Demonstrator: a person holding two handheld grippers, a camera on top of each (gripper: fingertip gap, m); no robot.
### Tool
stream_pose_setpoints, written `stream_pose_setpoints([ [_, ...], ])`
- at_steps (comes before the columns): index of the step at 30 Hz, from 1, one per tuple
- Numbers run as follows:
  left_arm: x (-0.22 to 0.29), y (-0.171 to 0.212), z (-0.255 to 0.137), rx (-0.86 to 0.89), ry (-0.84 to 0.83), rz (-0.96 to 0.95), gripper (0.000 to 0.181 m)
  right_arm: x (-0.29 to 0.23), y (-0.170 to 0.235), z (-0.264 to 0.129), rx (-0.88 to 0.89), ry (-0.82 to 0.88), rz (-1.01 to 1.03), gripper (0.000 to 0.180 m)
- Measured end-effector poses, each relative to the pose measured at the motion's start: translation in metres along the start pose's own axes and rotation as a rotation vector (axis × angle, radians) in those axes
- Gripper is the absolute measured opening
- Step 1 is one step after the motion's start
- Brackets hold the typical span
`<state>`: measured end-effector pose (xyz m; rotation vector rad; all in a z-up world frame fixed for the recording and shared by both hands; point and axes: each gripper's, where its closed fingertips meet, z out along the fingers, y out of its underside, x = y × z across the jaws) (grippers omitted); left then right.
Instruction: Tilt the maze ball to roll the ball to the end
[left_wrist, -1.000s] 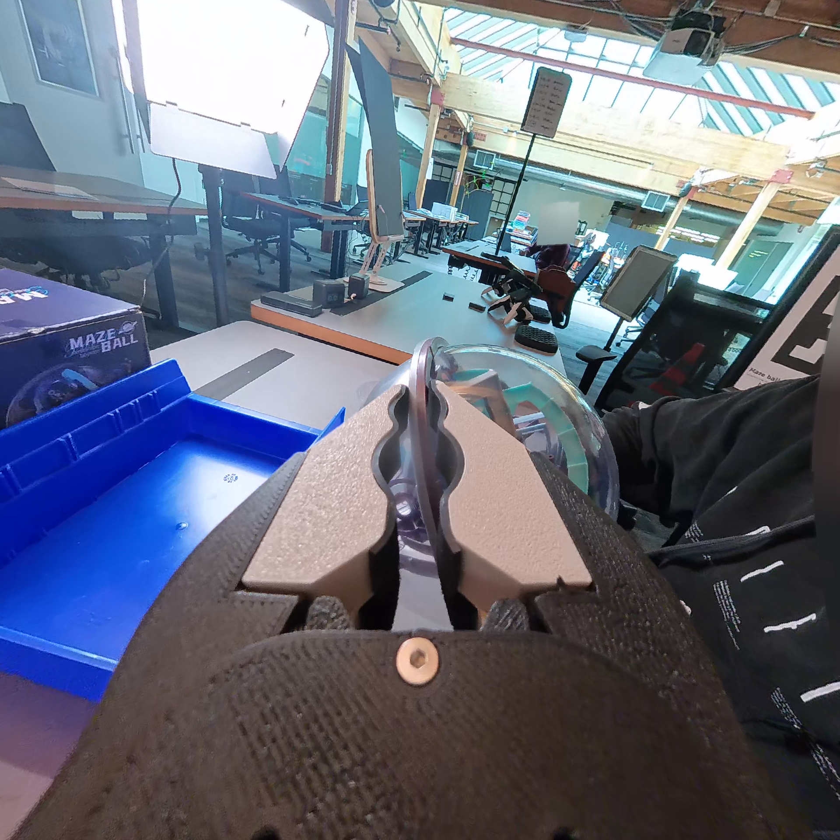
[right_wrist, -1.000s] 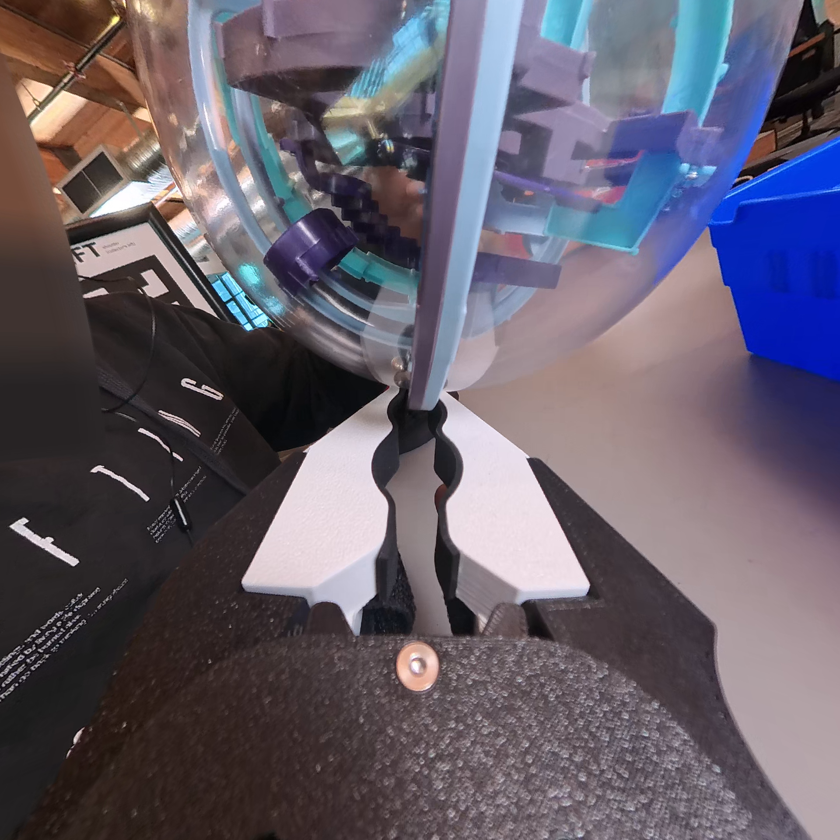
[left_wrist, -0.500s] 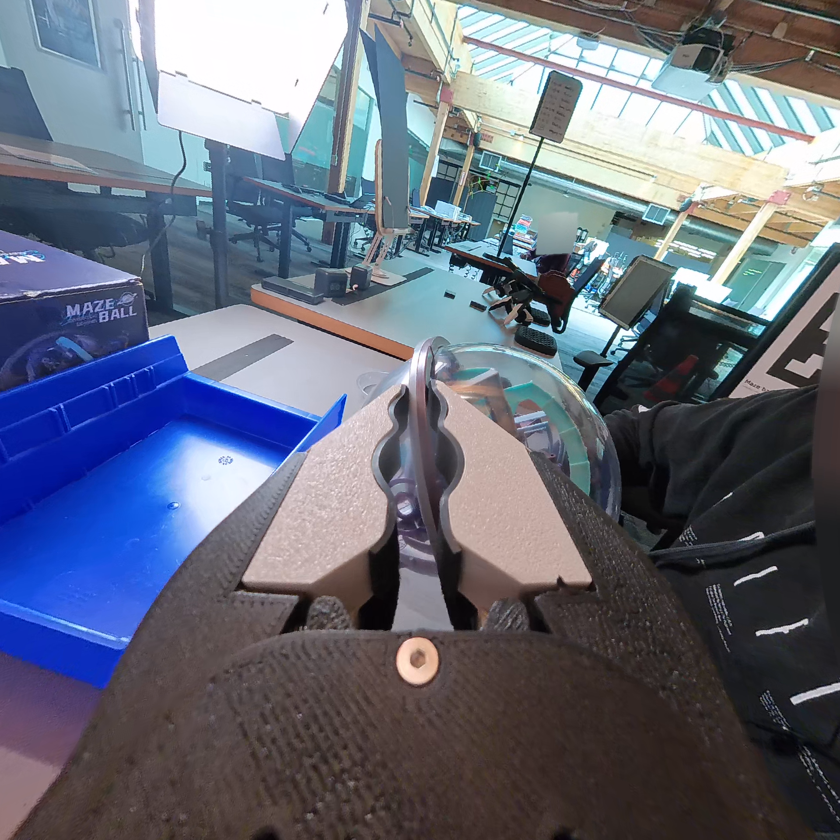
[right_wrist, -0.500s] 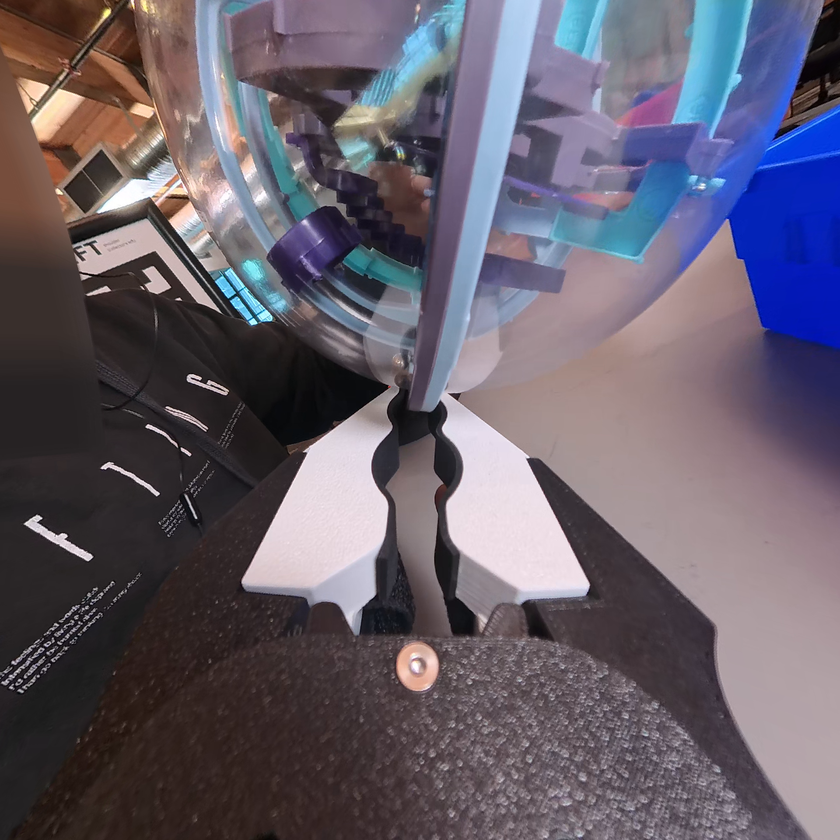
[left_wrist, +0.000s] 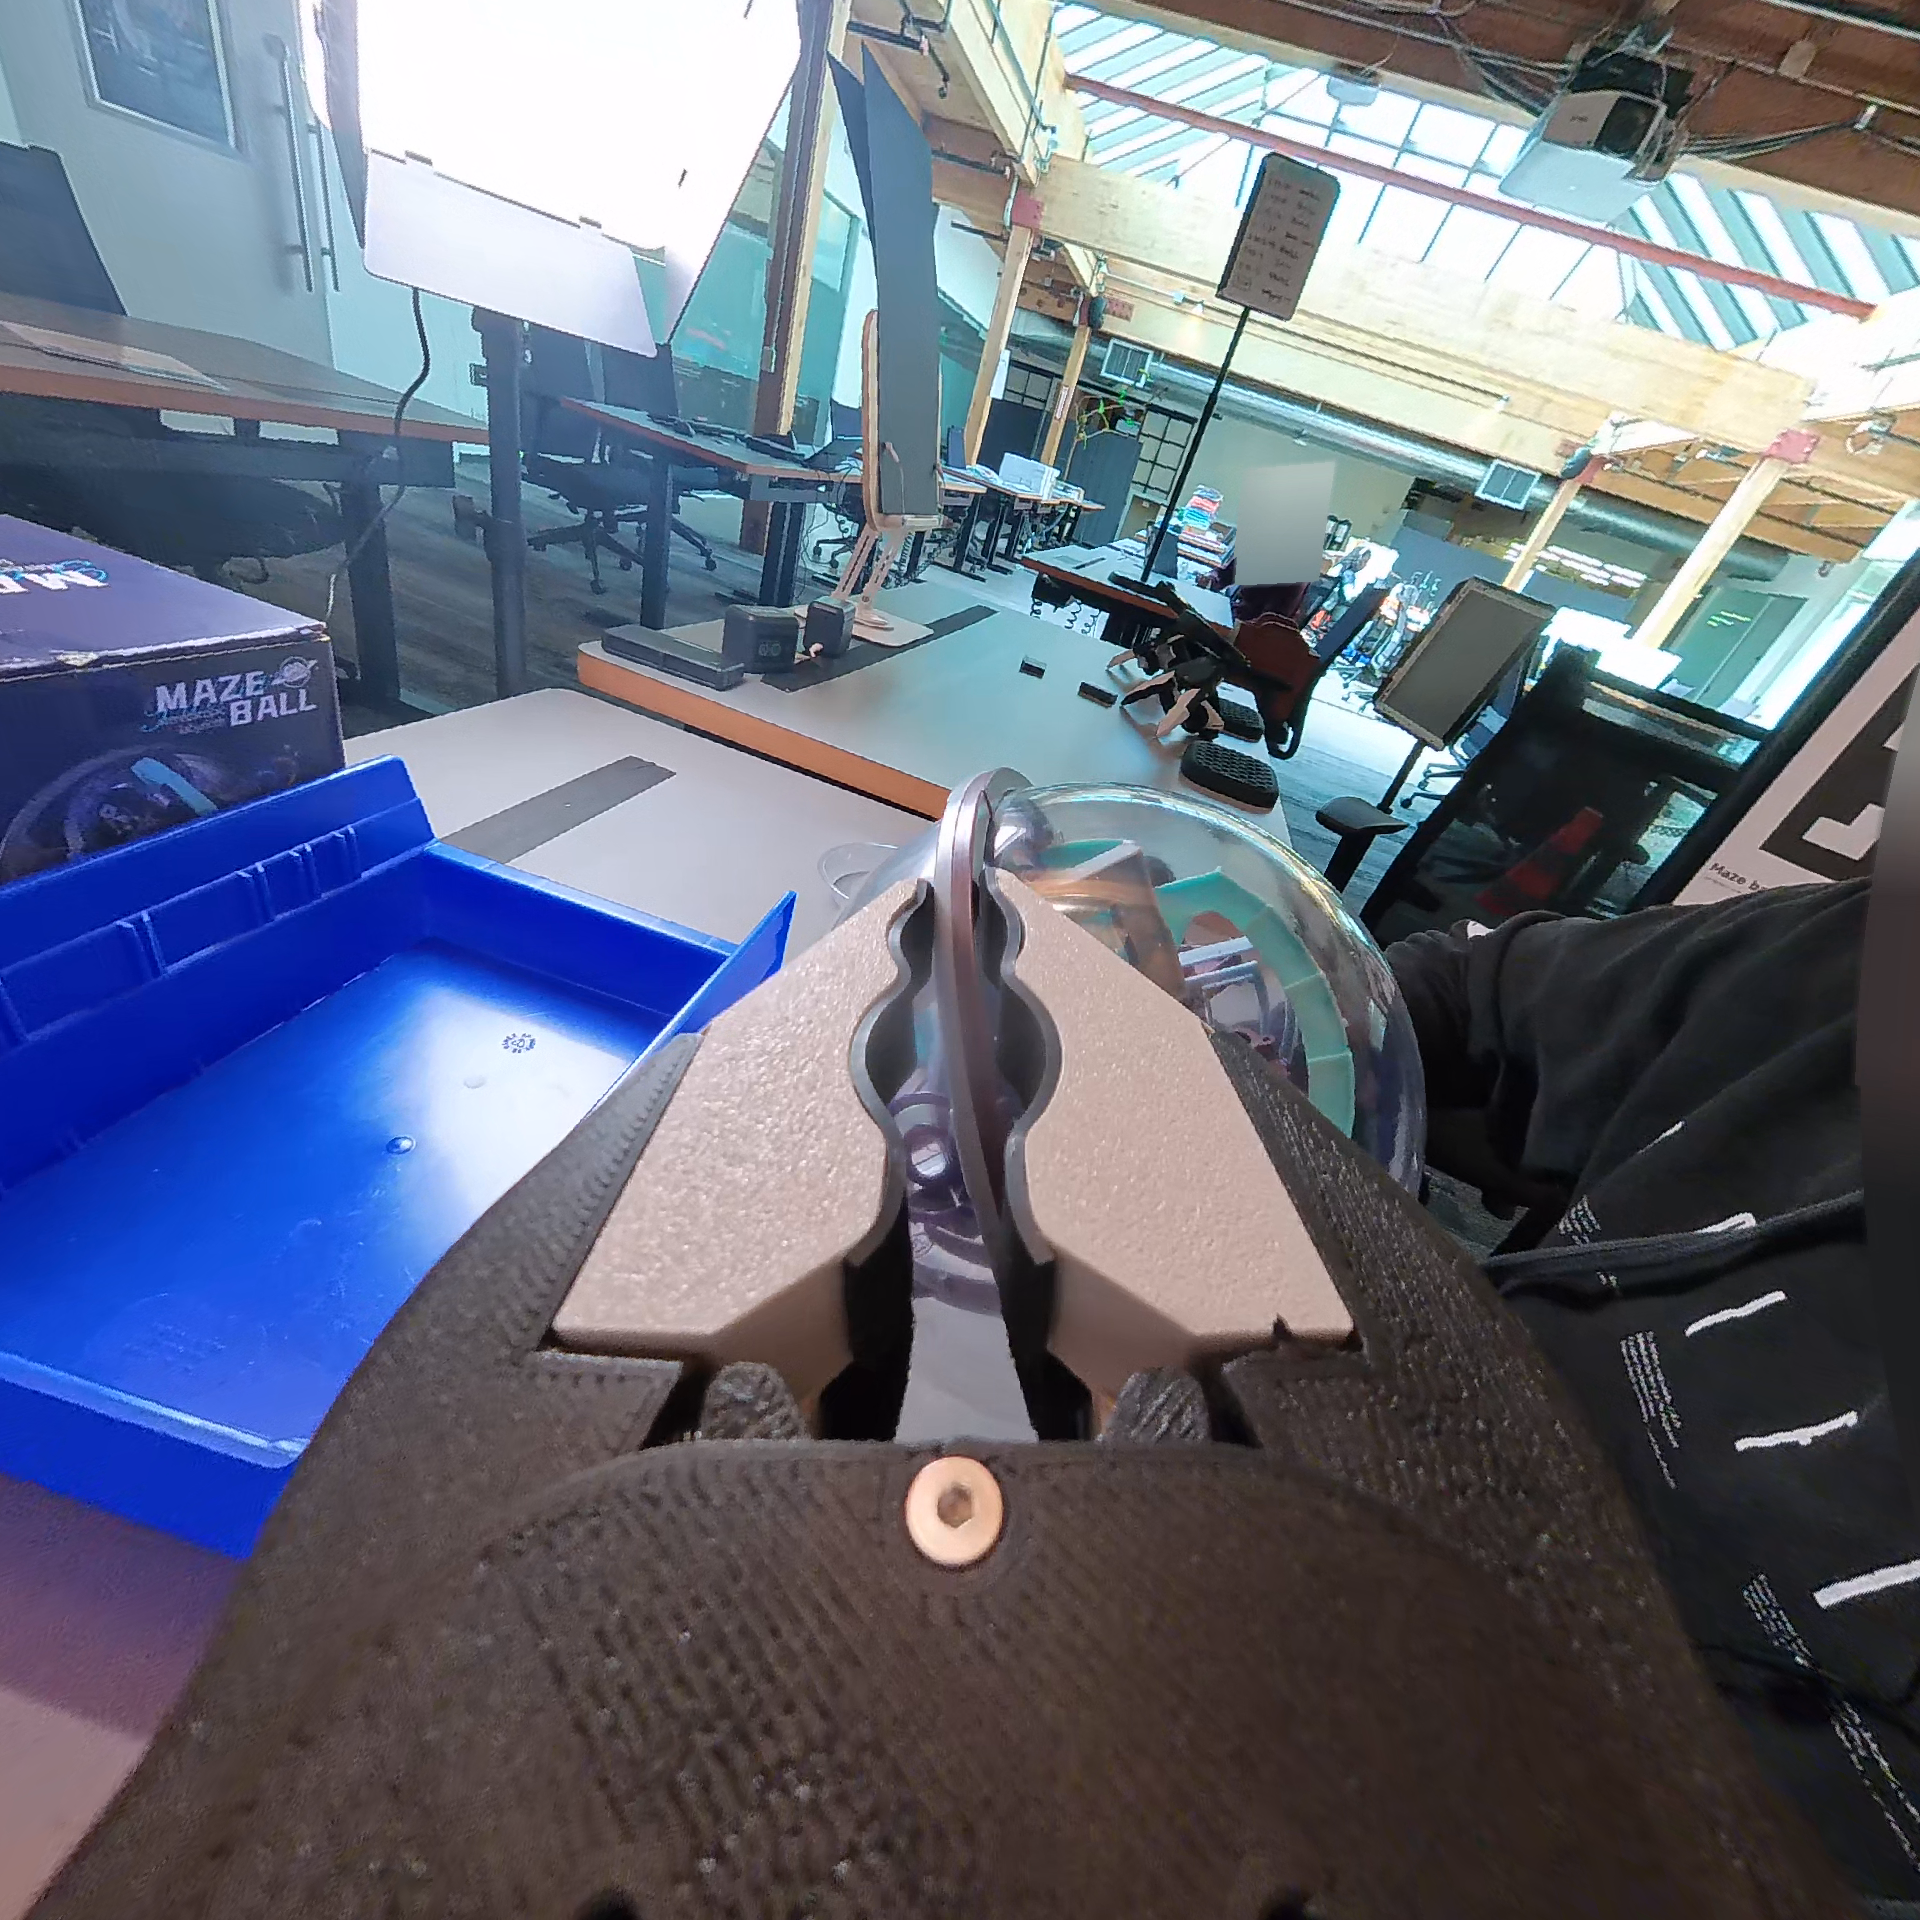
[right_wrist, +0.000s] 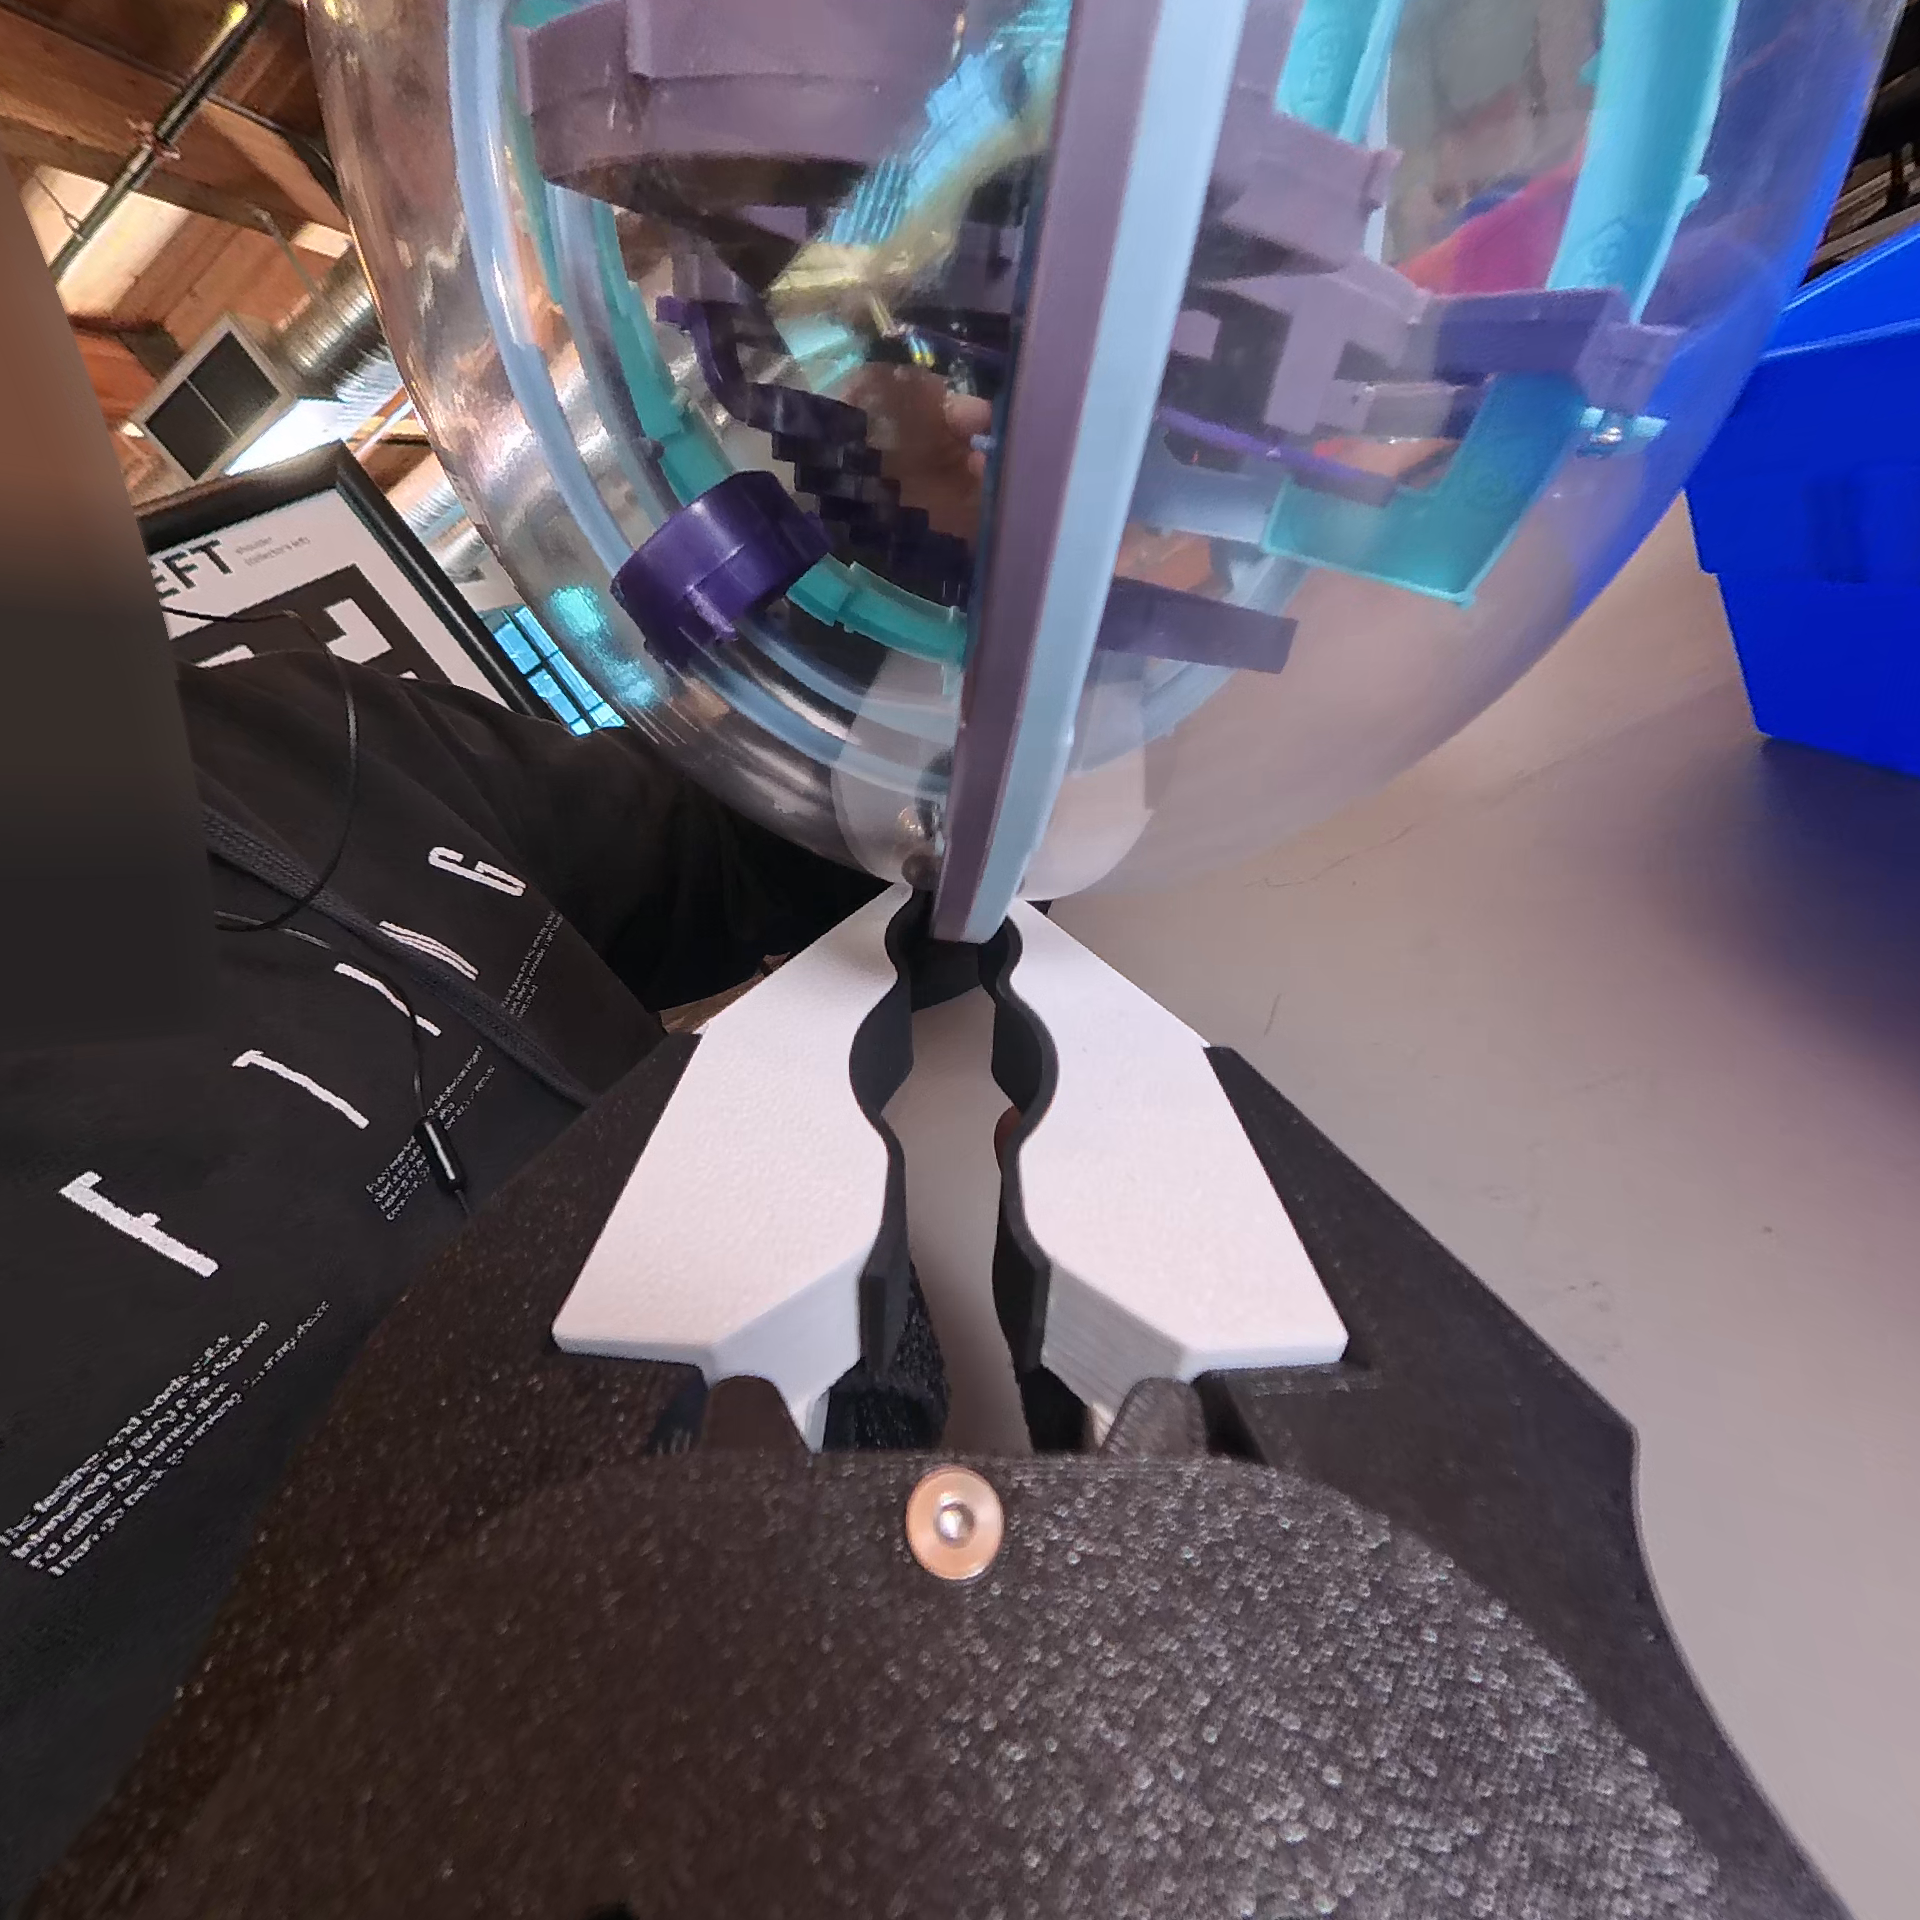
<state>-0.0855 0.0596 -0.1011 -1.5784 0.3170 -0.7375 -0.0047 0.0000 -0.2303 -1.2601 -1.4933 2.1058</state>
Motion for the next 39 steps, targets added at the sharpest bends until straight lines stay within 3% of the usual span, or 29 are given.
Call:
stream_pose_setpoints([
  [21,-0.012,0.019,-0.002,-0.038,-0.015,-0.107,0.007,-0.004,0.012,0.001,-0.035,-0.01,0.122,0.006],
  [39,-0.025,0.059,-0.003,-0.094,-0.007,-0.324,0.007,-0.018,0.039,0.004,-0.121,-0.018,0.343,0.006],
])
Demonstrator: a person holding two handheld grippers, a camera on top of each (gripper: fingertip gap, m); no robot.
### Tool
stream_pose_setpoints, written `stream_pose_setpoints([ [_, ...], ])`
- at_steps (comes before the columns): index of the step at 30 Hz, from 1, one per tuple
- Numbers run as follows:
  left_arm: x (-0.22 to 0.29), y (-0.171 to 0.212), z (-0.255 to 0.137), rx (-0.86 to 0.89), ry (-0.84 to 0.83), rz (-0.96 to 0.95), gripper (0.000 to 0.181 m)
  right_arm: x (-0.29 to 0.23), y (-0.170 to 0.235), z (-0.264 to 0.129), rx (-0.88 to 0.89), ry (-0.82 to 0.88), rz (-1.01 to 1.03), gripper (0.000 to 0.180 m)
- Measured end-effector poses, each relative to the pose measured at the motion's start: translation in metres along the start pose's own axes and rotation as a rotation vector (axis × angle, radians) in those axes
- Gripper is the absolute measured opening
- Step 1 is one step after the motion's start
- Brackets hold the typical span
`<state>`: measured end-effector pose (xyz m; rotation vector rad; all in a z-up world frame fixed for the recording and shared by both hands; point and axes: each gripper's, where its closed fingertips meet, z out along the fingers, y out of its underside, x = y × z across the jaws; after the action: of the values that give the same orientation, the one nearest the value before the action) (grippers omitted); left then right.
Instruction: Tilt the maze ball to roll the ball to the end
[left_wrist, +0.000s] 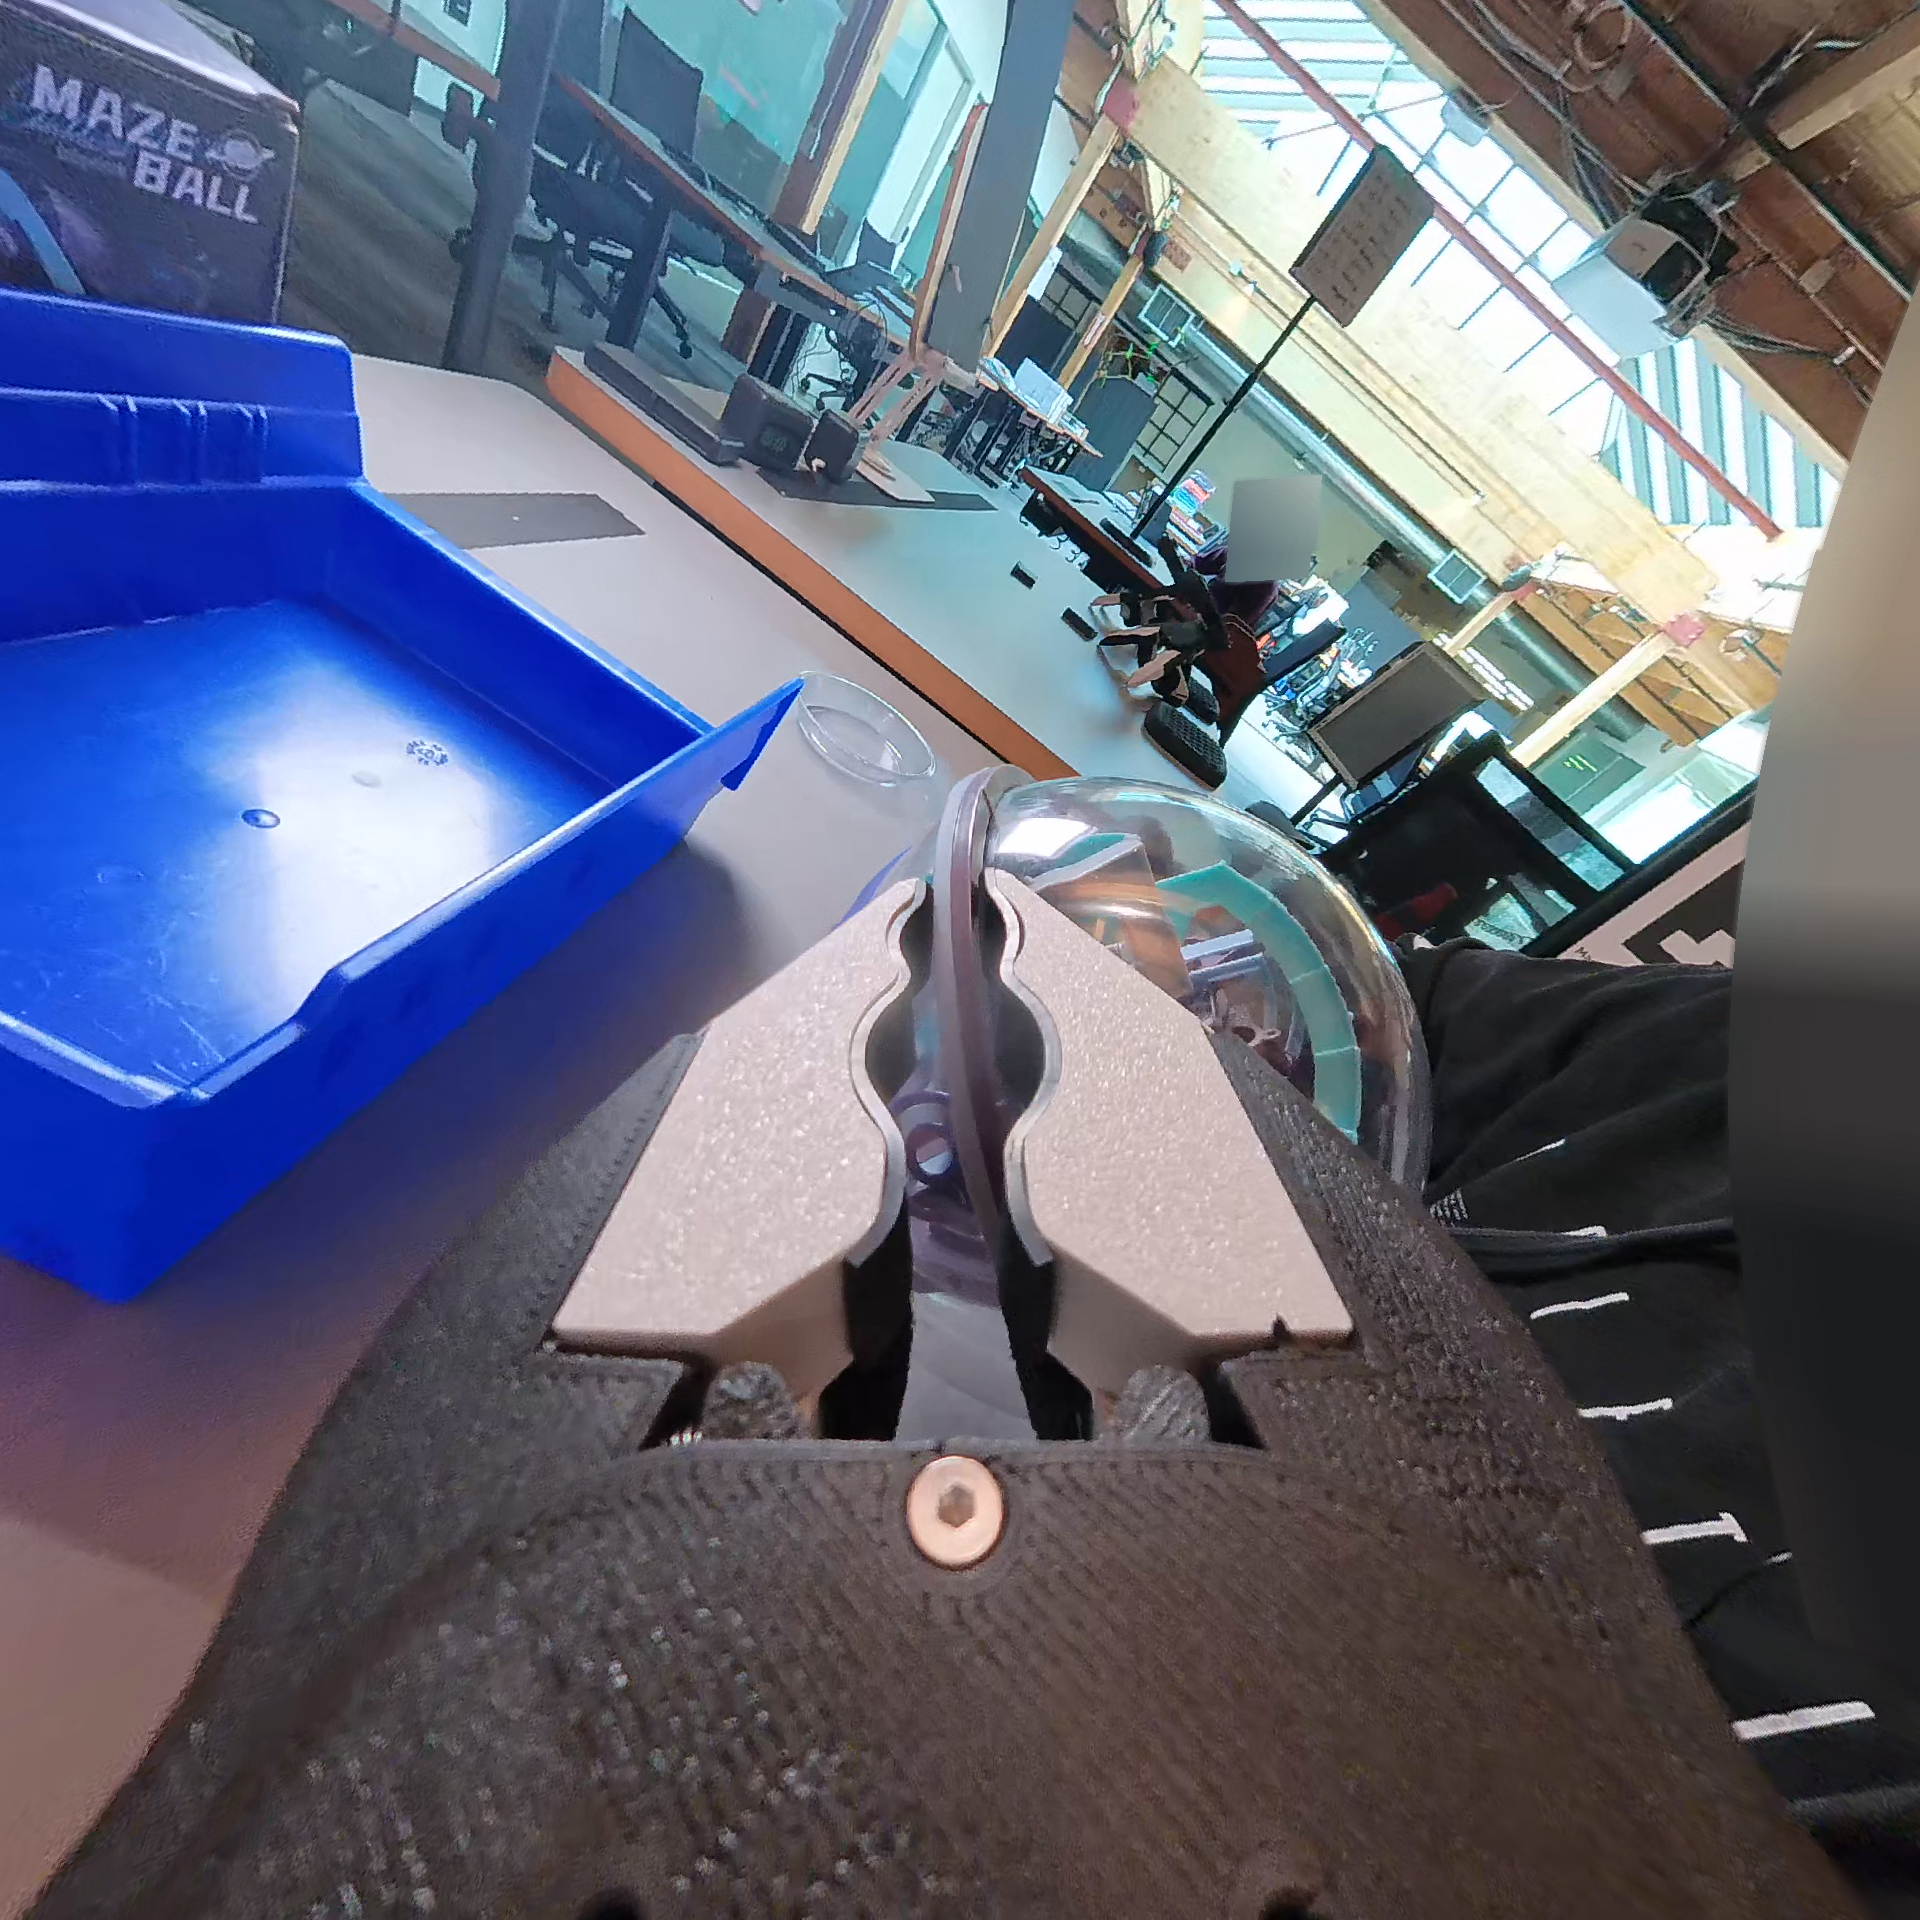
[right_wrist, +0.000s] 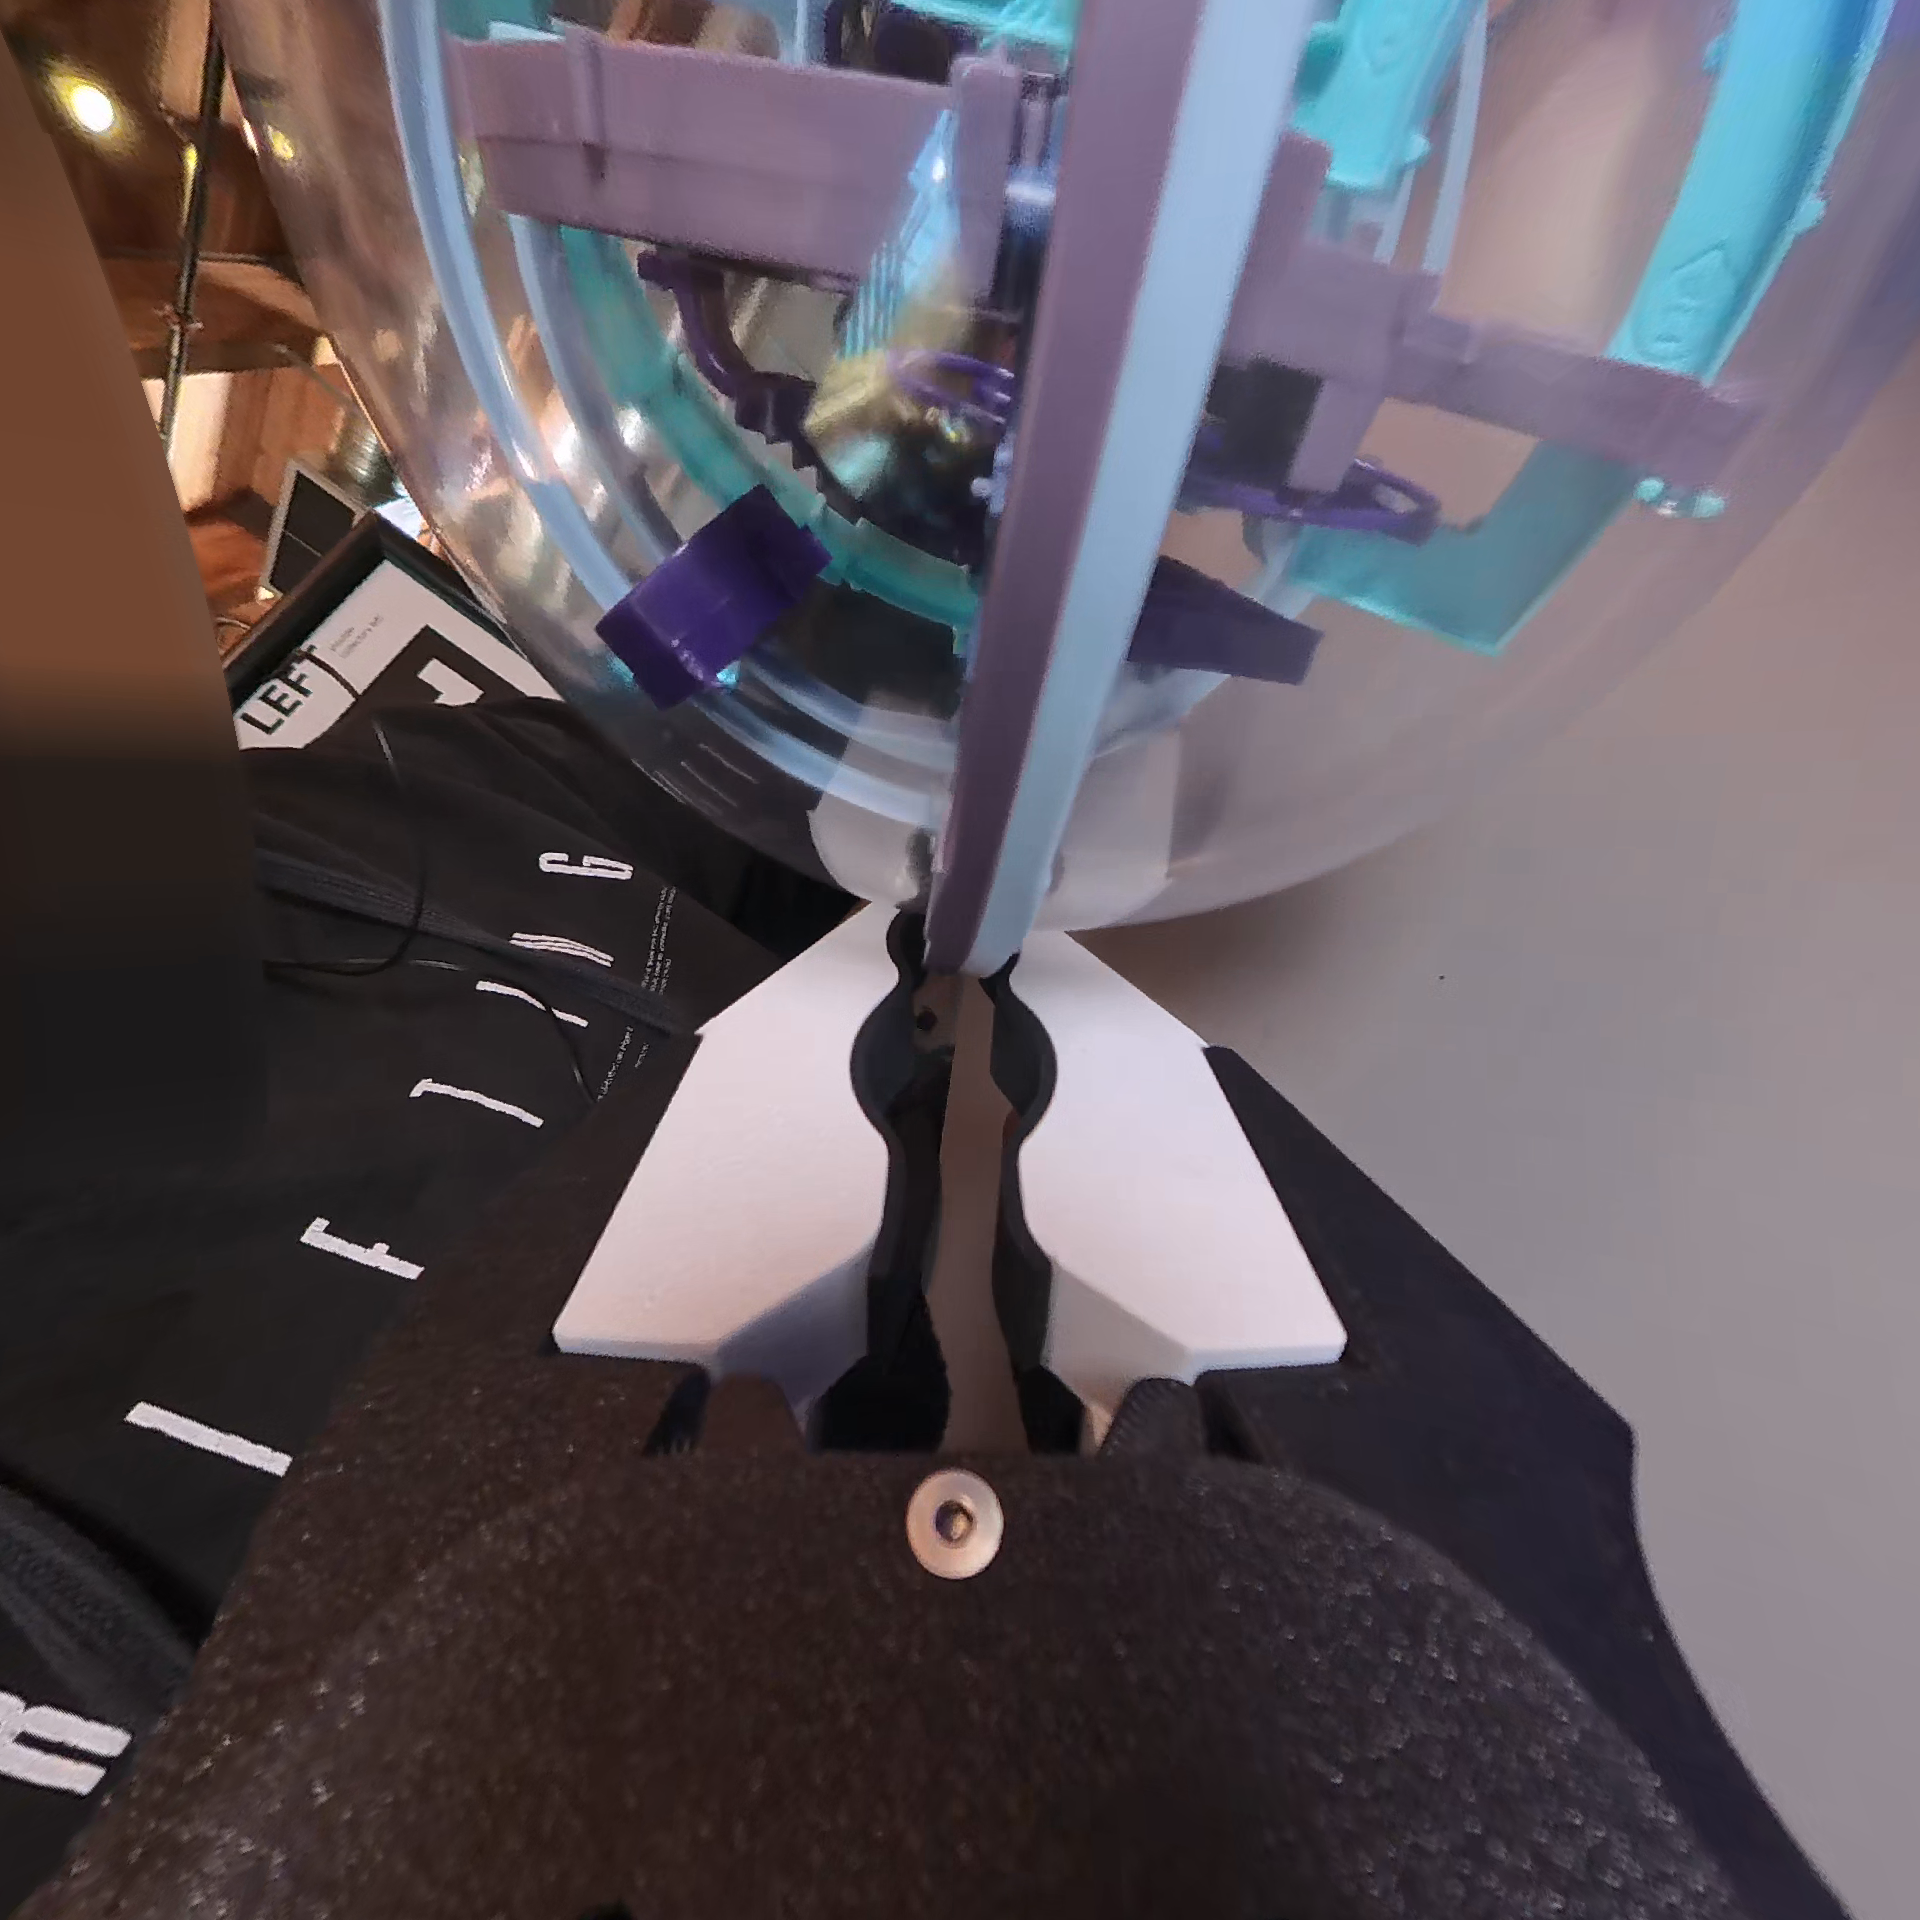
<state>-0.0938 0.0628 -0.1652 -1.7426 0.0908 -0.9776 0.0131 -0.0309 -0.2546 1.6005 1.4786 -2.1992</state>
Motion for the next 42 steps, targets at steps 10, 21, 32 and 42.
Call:
stream_pose_setpoints([
  [10,-0.007,0.009,0.0,0.001,0.013,-0.12,0.007,-0.005,0.005,0.002,-0.002,-0.027,0.077,0.006],
  [21,-0.013,0.023,-0.001,-0.015,0.021,-0.243,0.007,-0.014,0.013,0.002,-0.012,-0.037,0.153,0.006],
  [32,-0.016,0.042,-0.001,-0.025,0.012,-0.331,0.007,-0.021,0.025,0.002,-0.027,-0.053,0.227,0.006],
  [42,-0.017,0.053,-0.002,-0.033,0.013,-0.364,0.008,-0.024,0.031,0.002,-0.041,-0.055,0.258,0.006],
])
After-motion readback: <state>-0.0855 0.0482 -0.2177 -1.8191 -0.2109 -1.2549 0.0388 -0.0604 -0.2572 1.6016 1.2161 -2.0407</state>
